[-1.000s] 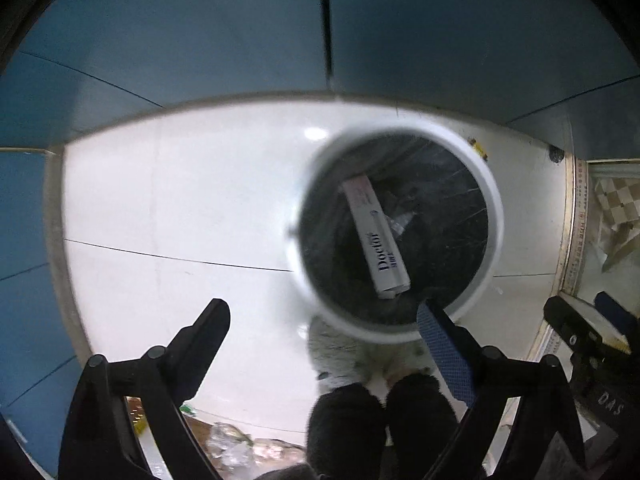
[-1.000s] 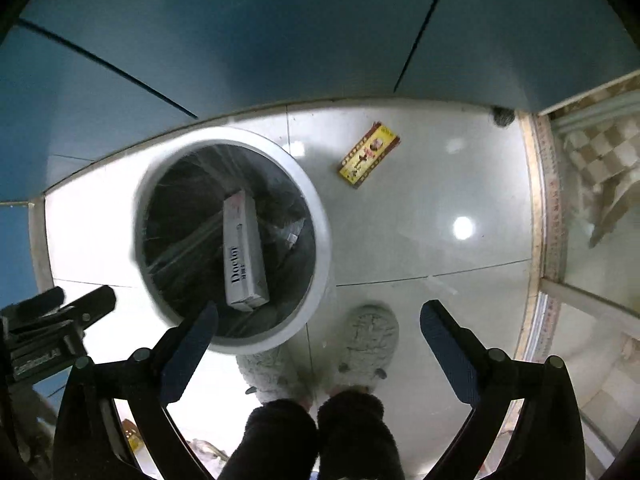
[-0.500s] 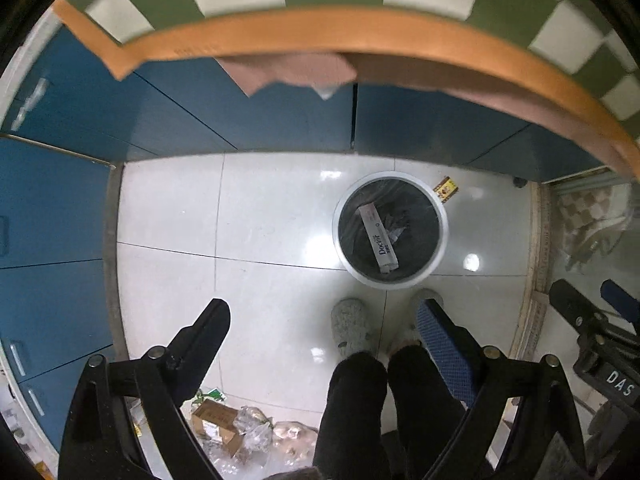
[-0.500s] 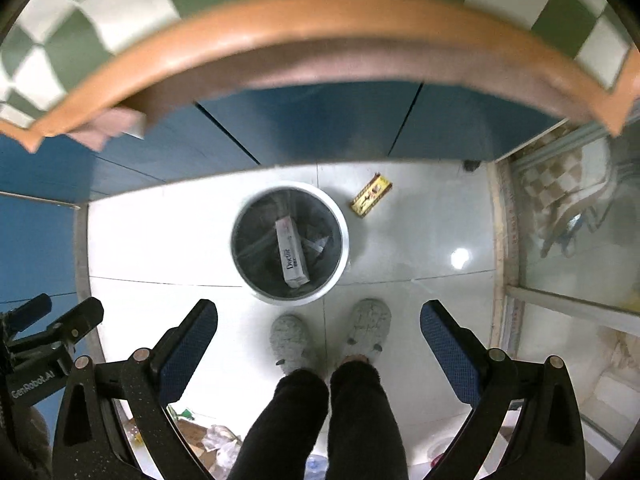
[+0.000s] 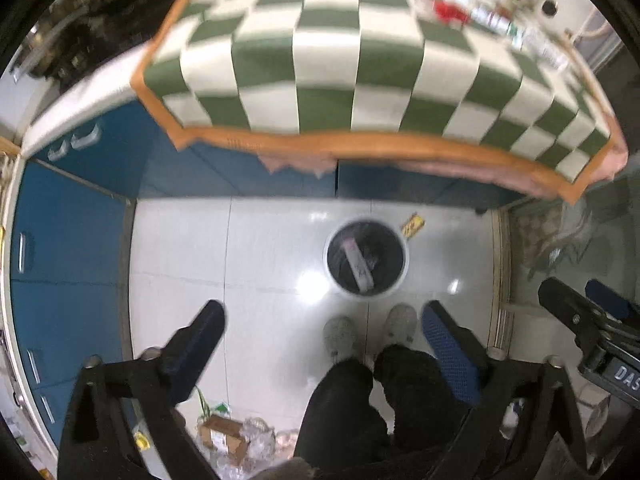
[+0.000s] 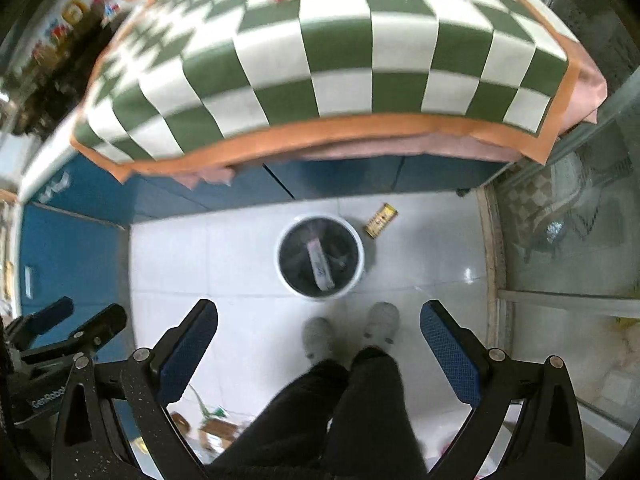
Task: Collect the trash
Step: 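Raise both tools back toward the counter, then grasp the red wrapper with the left tool while the right tool grasps the green medicine box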
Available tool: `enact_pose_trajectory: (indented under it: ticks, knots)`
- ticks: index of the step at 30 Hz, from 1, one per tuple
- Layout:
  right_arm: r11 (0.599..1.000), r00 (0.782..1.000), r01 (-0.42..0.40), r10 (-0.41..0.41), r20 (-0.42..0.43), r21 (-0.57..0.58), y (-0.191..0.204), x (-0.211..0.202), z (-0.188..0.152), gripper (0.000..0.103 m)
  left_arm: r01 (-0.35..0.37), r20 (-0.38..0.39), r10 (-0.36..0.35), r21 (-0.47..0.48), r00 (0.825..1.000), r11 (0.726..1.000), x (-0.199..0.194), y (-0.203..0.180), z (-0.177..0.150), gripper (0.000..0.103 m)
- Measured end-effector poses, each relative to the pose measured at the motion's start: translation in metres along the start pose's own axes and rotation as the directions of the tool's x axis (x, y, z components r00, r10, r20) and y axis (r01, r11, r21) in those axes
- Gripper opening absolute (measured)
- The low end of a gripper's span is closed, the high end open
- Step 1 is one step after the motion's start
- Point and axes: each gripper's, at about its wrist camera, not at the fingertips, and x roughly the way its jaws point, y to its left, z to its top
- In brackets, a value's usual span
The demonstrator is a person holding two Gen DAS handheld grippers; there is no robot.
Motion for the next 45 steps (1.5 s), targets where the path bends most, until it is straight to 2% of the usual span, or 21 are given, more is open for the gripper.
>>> enact_pose_trajectory:
  ticks: [2,5,8,11,15,18,20,23,25,26,28,29,30,32,33,35,36,37,38,45]
  knots:
    - [0.999,0.999,-0.027,0.026,0.02,0.022,0.002,-0.006,0.012,0.102,0.004,0.047,-0.004,-0.003,0.999,1.0,-0.015,-0.004,0.021,0.103]
    - [0.997,0.995,-0.063,0.059,0.077,0.053,-0.008,-0.025,0.049,0.102,-0.006,0.11,0.005,0.008,0.994,1.0,-0.035,-0.013,0.058,0.103]
    - [0.994,0.988,-0.075,0.063,0.138,0.081,-0.029,-0.041,0.101,0.102,-0.003,0.134,0.001,0.012,0.991,1.0,-0.048,-0.03,0.1,0.103]
    - [0.996,0.985,-0.053,0.04,0.167,0.074,-0.055,-0.046,0.16,0.102,0.017,0.143,-0.015,-0.008,0.99,1.0,-0.044,-0.054,0.151,0.103]
    - [0.999,0.992,0.023,-0.028,0.122,0.037,-0.095,-0.032,0.244,0.102,0.049,0.103,-0.041,-0.081,0.994,0.995,-0.025,-0.081,0.207,0.102]
    - [0.997,0.993,0.082,-0.081,0.08,-0.013,-0.124,-0.011,0.307,0.102,0.105,0.043,-0.1,-0.143,0.994,0.984,0.009,-0.103,0.251,0.102]
    - [0.993,0.993,0.107,-0.105,0.044,-0.051,-0.144,0.01,0.347,0.102,0.117,-0.003,-0.119,-0.173,0.993,0.978,0.033,-0.116,0.275,0.102]
    - [0.986,0.992,0.125,-0.127,-0.012,-0.113,-0.158,0.044,0.386,0.102,0.129,-0.063,-0.146,-0.218,0.987,0.967,0.07,-0.129,0.301,0.092]
    - [0.977,0.989,0.132,-0.14,-0.036,-0.17,-0.16,0.062,0.404,0.102,0.137,-0.087,-0.162,-0.243,0.983,0.96,0.089,-0.136,0.312,0.08]
    - [0.972,0.989,0.131,-0.142,-0.047,-0.196,-0.16,0.071,0.41,0.102,0.136,-0.092,-0.162,-0.246,0.982,0.96,0.093,-0.137,0.315,0.077]
    - [0.964,0.987,0.123,-0.144,-0.075,-0.235,-0.16,0.088,0.42,0.102,0.114,-0.096,-0.14,-0.24,0.985,0.964,0.102,-0.143,0.32,0.064]
    - [0.959,0.985,0.121,-0.148,-0.088,-0.255,-0.159,0.095,0.424,0.102,0.095,-0.073,-0.114,-0.224,0.991,0.97,0.1,-0.146,0.323,0.056]
    - [0.954,0.983,0.124,-0.156,-0.098,-0.274,-0.159,0.103,0.426,0.102,0.072,-0.062,-0.086,-0.202,0.994,0.977,0.099,-0.149,0.325,0.052]
    - [0.95,0.98,0.125,-0.164,-0.114,-0.287,-0.159,0.113,0.426,0.102,0.07,-0.052,-0.081,-0.19,0.995,0.979,0.098,-0.152,0.326,0.044]
    - [0.953,0.979,0.123,-0.162,-0.124,-0.278,-0.161,0.118,0.427,0.102,0.072,-0.042,-0.081,-0.178,0.996,0.981,0.096,-0.153,0.326,0.032]
    - [0.954,0.979,0.134,-0.17,-0.117,-0.267,-0.163,0.123,0.427,0.1,0.039,-0.032,-0.045,-0.145,0.998,0.989,0.093,-0.158,0.327,0.028]
    - [0.948,0.978,0.161,-0.19,-0.081,-0.275,-0.163,0.121,0.426,0.094,0.023,-0.027,-0.026,-0.126,0.999,0.992,0.092,-0.16,0.327,0.025]
    - [0.948,0.981,0.161,-0.183,-0.058,-0.273,-0.162,0.118,0.425,0.086,0.004,-0.018,-0.006,-0.114,1.0,0.993,0.09,-0.16,0.326,0.023]
    - [0.951,0.983,0.162,-0.179,-0.044,-0.265,-0.162,0.115,0.425,0.082,-0.012,-0.01,0.011,-0.11,1.0,0.994,0.089,-0.16,0.326,0.023]
    - [0.973,0.99,0.14,-0.14,0.014,-0.184,-0.168,0.097,0.414,0.081,-0.078,0.072,0.086,-0.104,0.994,0.992,0.06,-0.151,0.317,0.02]
